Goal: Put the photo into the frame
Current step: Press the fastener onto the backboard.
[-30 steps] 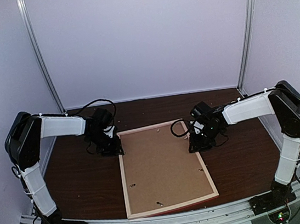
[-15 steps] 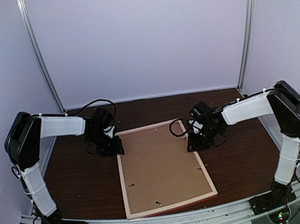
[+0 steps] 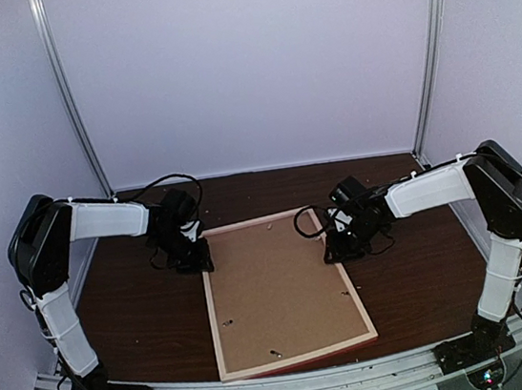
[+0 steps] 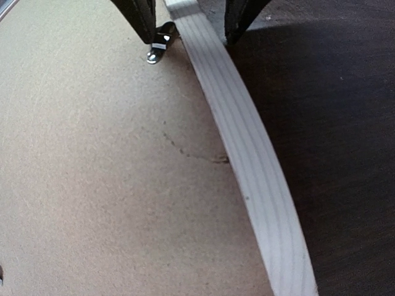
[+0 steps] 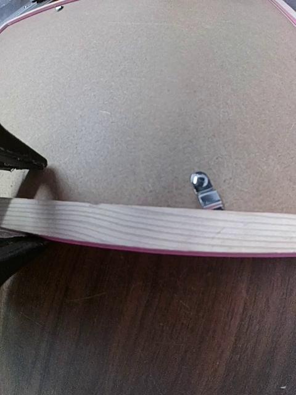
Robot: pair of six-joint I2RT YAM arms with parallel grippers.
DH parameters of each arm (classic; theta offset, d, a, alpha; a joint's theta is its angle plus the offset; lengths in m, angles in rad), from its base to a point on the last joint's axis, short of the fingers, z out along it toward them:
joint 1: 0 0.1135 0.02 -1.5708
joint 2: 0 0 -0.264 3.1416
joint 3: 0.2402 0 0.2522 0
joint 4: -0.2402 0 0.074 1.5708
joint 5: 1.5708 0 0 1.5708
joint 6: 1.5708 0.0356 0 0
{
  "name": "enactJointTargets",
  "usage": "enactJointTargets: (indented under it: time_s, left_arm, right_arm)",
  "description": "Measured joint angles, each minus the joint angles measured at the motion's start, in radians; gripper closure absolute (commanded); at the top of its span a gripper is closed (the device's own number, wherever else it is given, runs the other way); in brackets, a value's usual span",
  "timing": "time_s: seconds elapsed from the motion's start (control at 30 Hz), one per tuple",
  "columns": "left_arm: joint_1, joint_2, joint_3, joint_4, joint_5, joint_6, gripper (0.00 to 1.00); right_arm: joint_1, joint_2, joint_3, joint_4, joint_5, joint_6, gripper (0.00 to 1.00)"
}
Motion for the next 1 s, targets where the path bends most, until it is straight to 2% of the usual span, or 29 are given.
enactJointTargets:
  time_s: [0.43,0.63,0.7,0.87,1.0]
  left_arm:
    - [0.003,-0.011,-0.024,0.024,0.011,-0.012,0.76]
    - [0.006,-0.027,-0.053,0.06,0.027,-0.069,0.79]
    - [0.008,-0.027,-0.055,0.061,0.029,-0.078,0.74]
    - [0.008,-0.024,-0.056,0.079,0.035,-0.077,0.51]
    - [0.006,-0.023,-0.056,0.098,0.054,-0.076,0.43]
  right_arm:
    - [0.0,0.0,0.0,0.001,-0.003,0.0,0.63]
    - [0.0,0.0,-0.001,0.002,-0.003,0.0,0.63]
    - [0.0,0.0,-0.001,0.003,-0.003,0.0,0.63]
    - [0.0,0.0,-0.002,0.003,-0.003,0.0,0.63]
    - [0.0,0.0,-0.002,0.01,-0.003,0.0,0.63]
